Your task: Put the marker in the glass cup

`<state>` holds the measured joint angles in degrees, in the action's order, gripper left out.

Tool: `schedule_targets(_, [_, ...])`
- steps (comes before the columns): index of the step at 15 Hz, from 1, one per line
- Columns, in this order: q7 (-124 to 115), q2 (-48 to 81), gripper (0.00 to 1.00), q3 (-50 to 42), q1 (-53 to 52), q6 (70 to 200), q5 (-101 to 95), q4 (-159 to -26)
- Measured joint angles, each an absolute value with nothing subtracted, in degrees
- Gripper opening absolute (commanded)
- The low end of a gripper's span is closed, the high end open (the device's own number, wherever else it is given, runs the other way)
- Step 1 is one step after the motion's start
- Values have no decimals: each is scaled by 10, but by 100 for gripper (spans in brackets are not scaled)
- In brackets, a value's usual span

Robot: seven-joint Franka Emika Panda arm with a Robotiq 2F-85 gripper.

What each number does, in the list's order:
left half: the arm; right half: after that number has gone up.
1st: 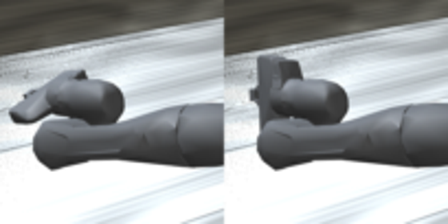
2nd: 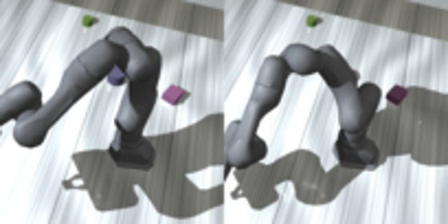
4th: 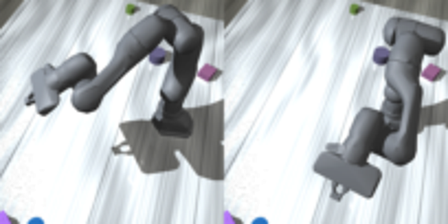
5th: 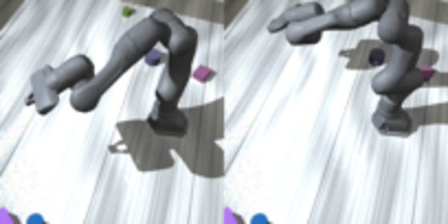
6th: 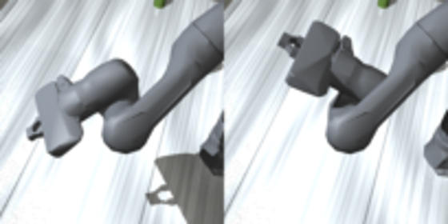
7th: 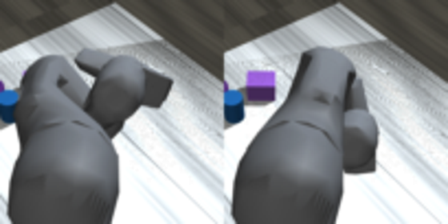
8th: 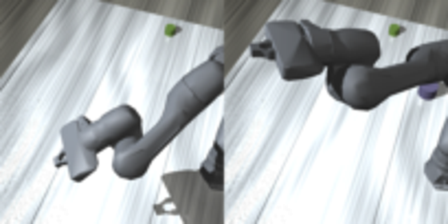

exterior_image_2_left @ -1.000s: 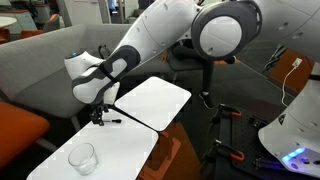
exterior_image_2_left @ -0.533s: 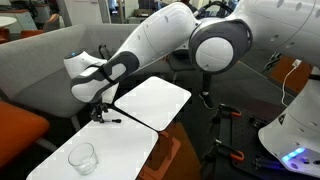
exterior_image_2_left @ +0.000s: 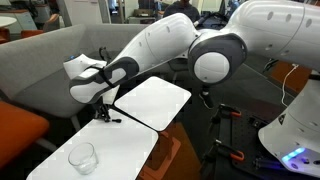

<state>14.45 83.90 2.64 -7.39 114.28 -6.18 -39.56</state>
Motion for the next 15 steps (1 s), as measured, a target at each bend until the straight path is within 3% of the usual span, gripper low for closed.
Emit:
schedule_targets(7, [309, 836, 3, 50, -53, 1139, -59, -364])
schedule_targets(15, [572, 804, 3, 160, 9, 1139, -24, -346])
